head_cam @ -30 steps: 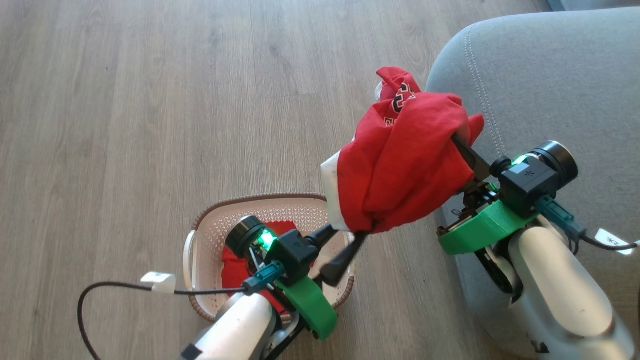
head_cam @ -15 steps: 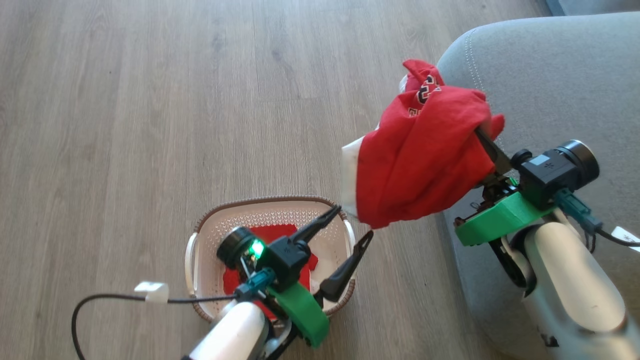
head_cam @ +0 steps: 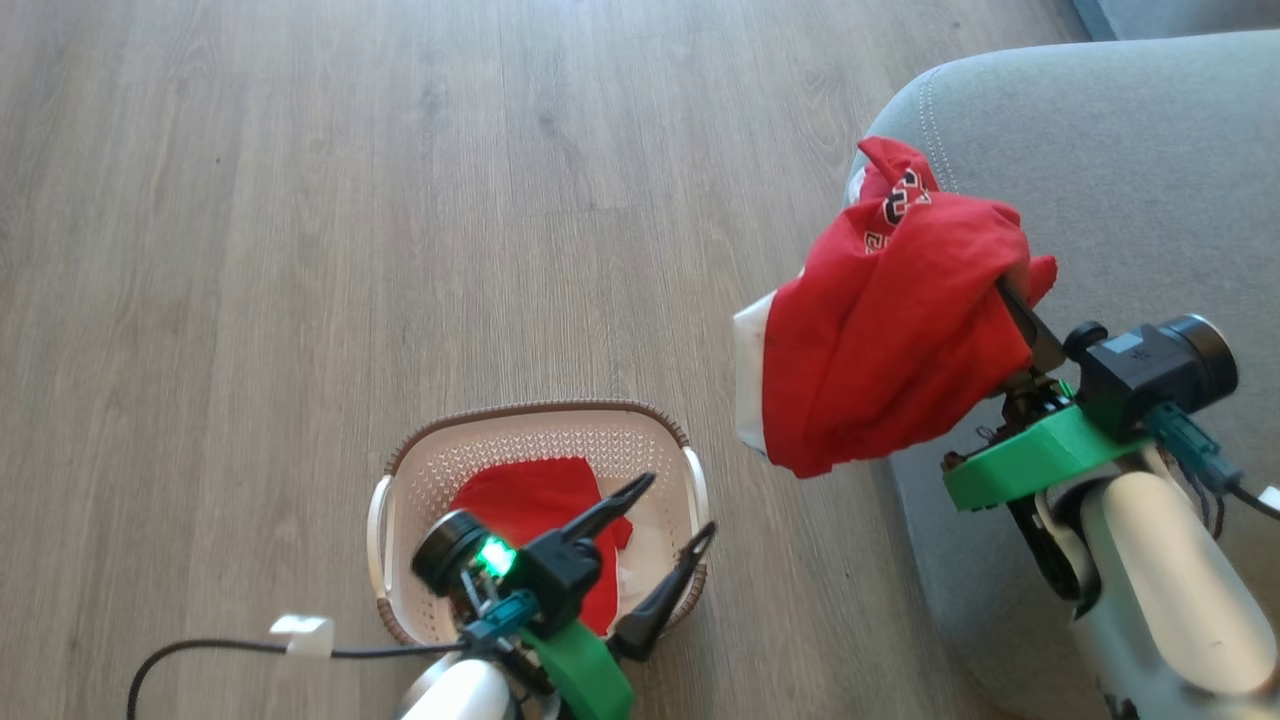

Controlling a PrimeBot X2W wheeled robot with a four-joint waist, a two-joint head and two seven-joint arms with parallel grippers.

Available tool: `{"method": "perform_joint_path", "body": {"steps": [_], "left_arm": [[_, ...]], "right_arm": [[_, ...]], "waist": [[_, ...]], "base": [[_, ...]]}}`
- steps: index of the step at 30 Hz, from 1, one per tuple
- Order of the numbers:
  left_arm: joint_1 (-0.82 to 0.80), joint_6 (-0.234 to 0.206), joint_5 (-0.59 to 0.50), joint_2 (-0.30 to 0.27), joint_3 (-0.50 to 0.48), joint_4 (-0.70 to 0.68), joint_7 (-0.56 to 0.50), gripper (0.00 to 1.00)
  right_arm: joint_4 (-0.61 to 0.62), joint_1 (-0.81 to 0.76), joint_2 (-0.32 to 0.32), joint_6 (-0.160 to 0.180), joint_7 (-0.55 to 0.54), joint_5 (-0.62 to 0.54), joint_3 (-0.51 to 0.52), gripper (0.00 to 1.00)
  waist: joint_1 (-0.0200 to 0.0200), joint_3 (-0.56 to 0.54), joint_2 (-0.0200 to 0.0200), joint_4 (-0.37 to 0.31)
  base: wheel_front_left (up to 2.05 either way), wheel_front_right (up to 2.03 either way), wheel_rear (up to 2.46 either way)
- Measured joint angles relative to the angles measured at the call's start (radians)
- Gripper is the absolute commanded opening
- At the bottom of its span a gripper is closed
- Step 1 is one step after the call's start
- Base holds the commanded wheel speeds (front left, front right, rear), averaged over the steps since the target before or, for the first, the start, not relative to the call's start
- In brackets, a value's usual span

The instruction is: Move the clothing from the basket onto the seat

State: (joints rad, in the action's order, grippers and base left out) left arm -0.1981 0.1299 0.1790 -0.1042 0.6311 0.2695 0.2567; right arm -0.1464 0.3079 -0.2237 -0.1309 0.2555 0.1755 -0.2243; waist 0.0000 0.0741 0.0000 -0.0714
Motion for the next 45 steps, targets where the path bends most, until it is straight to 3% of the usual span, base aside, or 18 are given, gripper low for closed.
{"method": "perform_joint_path", "body": {"steps": [20,45], "left_arm": [[0.034,0.000,-0.014,0.008,-0.050,0.004,0.000,1.00],[0.040,0.000,-0.015,0.013,-0.032,-0.039,0.000,1.00]], "right_arm": [[0.009,-0.016,0.003,0.000,0.000,-0.009,0.022,0.00],[0.041,-0.060,0.011,0.000,0.000,-0.018,0.163,0.00]], "waist": [[0.0000,0.002,0.0000,-0.044],[0.0000,0.017,0.0000,-0.414]], "base": [[0.00,0.00,0.00],[0.00,0.00,0.00]]}}
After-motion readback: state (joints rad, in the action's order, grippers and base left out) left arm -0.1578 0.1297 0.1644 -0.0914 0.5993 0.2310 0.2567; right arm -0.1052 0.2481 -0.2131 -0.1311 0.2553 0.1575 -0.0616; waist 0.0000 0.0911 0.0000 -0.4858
